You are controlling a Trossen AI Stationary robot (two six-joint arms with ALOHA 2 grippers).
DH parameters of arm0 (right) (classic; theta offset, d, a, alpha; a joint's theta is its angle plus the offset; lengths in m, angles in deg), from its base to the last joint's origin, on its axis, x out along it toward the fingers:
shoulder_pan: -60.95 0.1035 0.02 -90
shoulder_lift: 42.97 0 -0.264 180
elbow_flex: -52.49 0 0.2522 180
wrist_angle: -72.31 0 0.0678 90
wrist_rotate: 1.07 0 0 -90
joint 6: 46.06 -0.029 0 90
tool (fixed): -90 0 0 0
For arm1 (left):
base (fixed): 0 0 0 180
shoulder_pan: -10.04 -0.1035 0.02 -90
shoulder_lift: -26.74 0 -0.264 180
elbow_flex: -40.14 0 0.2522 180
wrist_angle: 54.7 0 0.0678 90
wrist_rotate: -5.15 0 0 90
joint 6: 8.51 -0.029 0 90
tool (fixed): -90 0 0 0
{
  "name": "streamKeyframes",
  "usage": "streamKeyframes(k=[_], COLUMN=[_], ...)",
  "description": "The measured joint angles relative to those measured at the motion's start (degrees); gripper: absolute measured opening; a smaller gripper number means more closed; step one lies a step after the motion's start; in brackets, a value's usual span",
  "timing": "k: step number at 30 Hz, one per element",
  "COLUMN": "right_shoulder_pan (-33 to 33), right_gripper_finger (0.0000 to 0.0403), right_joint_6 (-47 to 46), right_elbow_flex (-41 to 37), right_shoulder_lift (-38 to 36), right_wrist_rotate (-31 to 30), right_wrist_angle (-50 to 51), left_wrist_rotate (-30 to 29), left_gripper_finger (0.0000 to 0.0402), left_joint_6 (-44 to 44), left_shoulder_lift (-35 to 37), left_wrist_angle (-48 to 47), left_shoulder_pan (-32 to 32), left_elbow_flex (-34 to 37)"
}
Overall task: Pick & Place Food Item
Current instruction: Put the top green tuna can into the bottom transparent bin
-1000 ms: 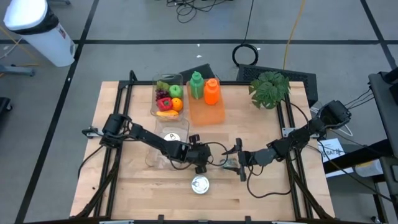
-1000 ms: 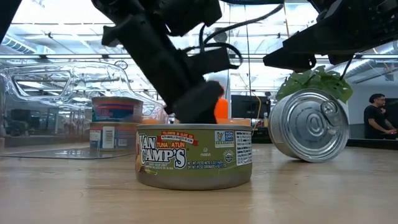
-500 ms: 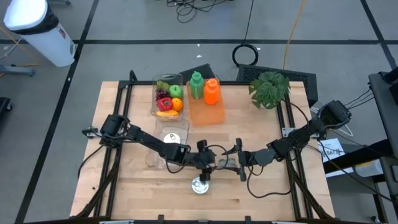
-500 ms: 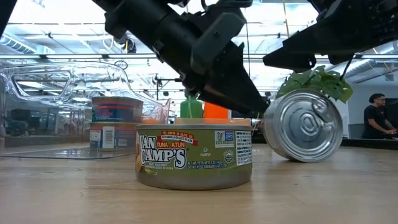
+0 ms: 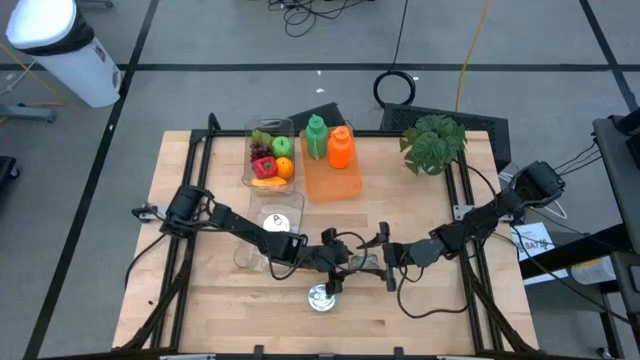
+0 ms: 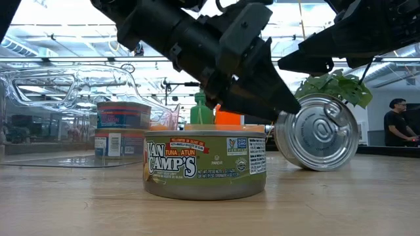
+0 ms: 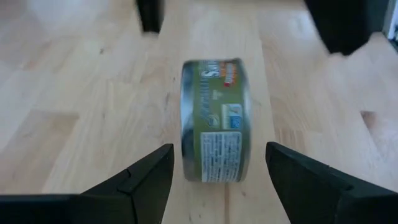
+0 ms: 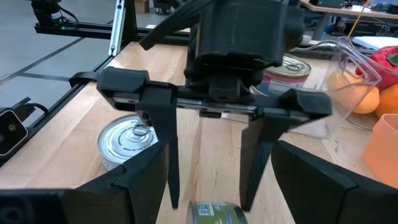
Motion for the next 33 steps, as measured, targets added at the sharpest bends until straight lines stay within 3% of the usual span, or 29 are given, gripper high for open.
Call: streamKeyframes(k=[28, 33], right_shoulder_pan=[0.0, 0.0], right_gripper_finger=[0.0265, 0.0265], right_joint_6=[0.0, 0.0], right_elbow_flex=[0.0, 0.0], right_shoulder_lift=[0.0, 0.0], right_wrist_rotate=[0.0, 0.0], right_wrist_angle=[0.0, 0.0], left_wrist_rotate=[2.07, 3.45], left_gripper_finger=[0.0268, 0.0226], left_joint_6=[-4.15, -4.13], left_shoulder_lift=[-4.33, -5.27], left_wrist_angle=[8.91, 8.67], left_shoulder_pan=[-1.95, -2.36], left_elbow_flex=[-0.02, -0.02])
